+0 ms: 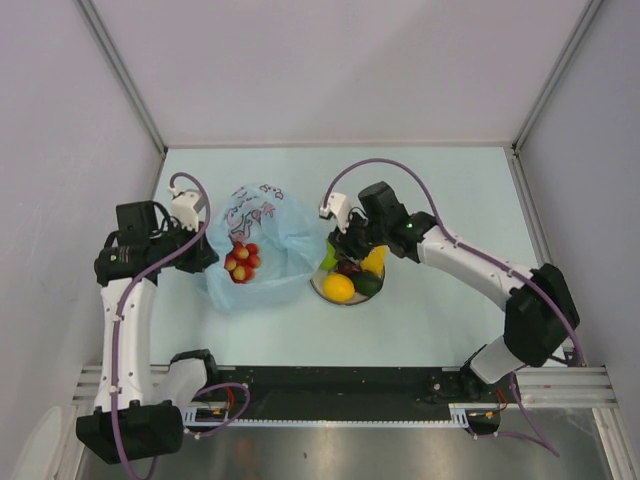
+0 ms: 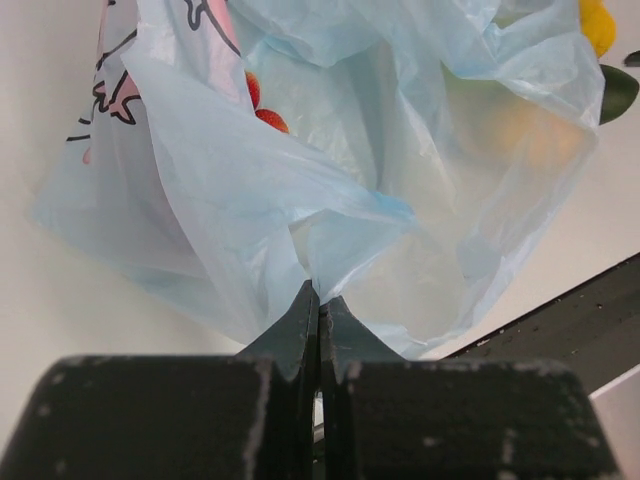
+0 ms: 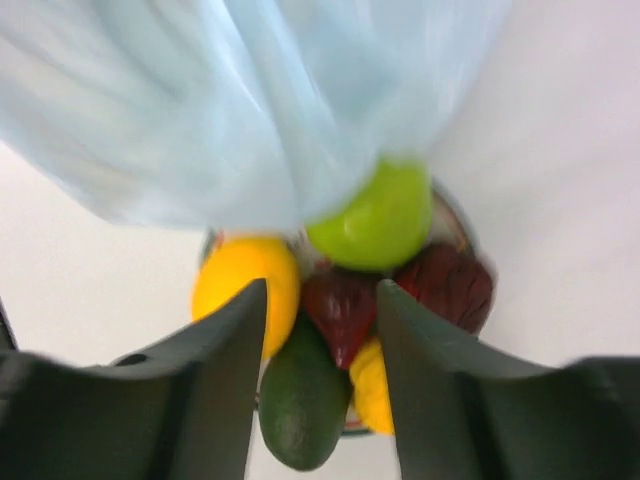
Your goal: Take the fake fruits out of the plastic bag
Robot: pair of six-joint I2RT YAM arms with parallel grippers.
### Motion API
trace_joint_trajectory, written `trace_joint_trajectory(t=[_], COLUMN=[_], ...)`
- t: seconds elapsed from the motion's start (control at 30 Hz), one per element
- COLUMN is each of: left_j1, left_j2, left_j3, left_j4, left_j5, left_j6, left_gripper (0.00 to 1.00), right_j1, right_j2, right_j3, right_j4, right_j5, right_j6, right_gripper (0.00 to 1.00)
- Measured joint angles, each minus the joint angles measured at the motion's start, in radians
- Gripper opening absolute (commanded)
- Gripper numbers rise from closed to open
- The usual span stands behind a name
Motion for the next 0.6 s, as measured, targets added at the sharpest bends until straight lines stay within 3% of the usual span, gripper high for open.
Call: trace_joint_trajectory(t=[0.13, 0.27, 0.47, 0.6], left_j1=[0.0, 0.0, -0.001, -0.002], left_j2=[-0.024, -0.035, -0.01, 0.061], left_j3=[0.038, 0.069, 0.081, 0.166], left_j4=[-0.028, -0.05, -0.075, -0.076], left_j5=[0.007, 0.007, 0.007, 0.019], left_j6=[0.018, 0.039, 0.052, 0.05], left_gripper=[0.0, 0.0, 0.0, 0.0], right_j1=[0.06, 0.124, 0.14, 0.135], right_j2=[-0.066, -0.019, 0.307, 0.527], right_j3=[0.094, 0.177, 0.407, 0.543], right_j4=[0.064, 0.162, 0.227, 0.222], right_j5=[-0.046, -0.055, -0.056, 0.048], right_j6=[0.05, 0.112, 0.206, 0.232], right_gripper=[0.62, 0.62, 0.6, 0.61])
